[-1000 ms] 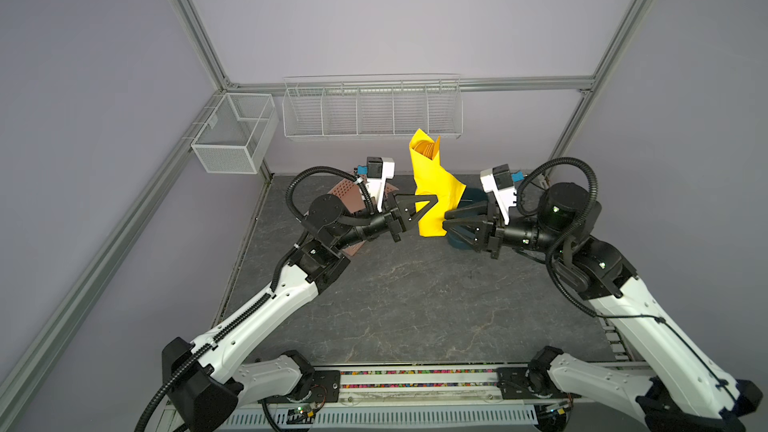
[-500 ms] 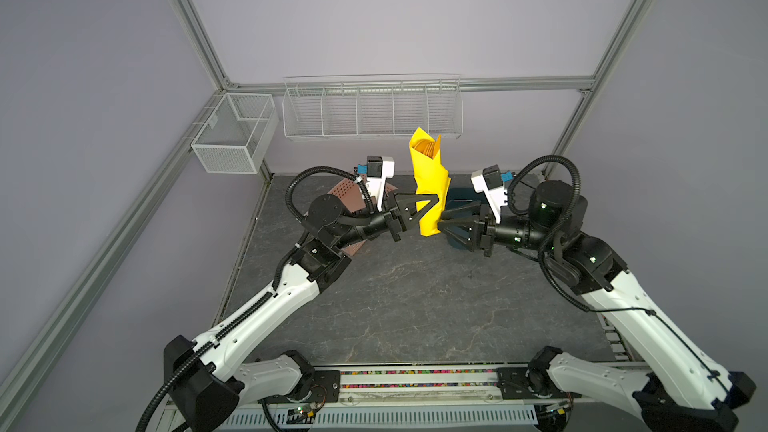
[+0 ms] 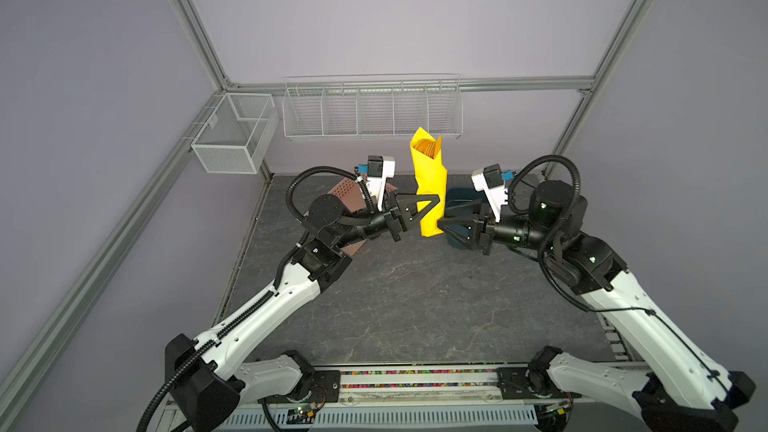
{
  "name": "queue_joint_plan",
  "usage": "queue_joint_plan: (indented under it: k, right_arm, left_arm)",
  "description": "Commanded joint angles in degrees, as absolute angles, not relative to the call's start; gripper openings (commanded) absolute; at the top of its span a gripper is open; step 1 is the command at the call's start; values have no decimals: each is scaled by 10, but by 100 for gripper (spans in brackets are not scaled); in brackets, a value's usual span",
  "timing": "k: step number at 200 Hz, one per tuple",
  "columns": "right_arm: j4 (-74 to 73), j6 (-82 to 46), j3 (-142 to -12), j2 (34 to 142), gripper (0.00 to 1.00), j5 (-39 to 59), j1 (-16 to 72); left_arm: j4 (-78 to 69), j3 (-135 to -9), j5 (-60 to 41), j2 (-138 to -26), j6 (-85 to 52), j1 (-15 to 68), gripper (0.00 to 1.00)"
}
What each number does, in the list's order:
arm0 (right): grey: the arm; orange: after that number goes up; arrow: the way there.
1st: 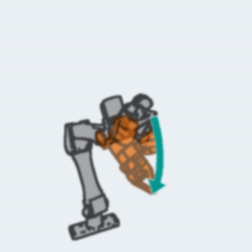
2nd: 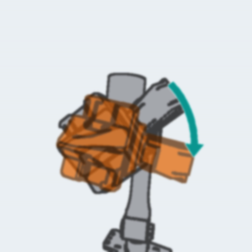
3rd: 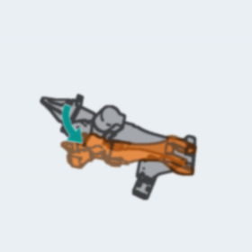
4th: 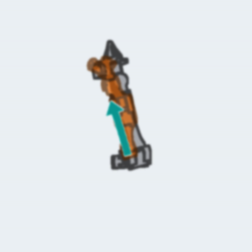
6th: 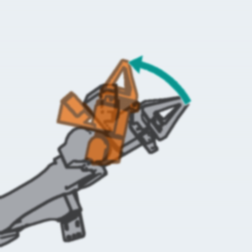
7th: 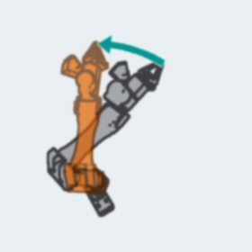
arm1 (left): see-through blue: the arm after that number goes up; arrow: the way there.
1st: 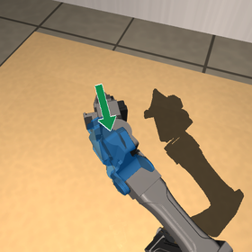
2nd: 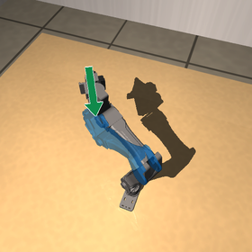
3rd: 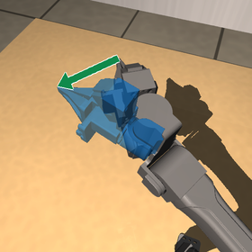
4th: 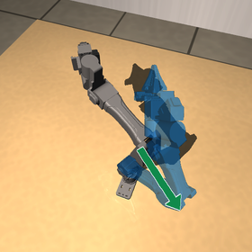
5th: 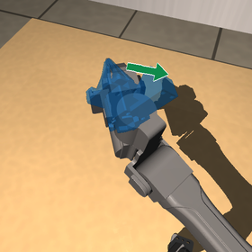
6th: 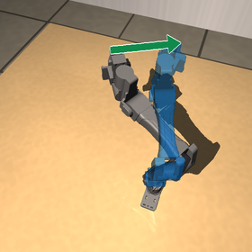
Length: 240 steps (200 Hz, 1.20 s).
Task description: Place the utensils on the paper napkin and roll it up
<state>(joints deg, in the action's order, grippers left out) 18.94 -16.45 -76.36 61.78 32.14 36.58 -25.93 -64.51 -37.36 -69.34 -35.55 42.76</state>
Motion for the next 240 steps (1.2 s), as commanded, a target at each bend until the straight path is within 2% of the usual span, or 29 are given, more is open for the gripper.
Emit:
queue_joint_plan:
  k: [1, 99, 240]
  right_arm:
    - [162, -153, -768, 606, 49, 317, 368]
    - [141, -160, -763, 623, 45, 381, 377]
    - [132, -164, -770, 646, 34, 384, 411]
  left_arm:
    - [-280, -662, -384, -697, -363, 429, 3]
    - [-311, -663, -395, -710, -390, 429, 3]
    - [-360, -664, -419, -730, -427, 429, 3]
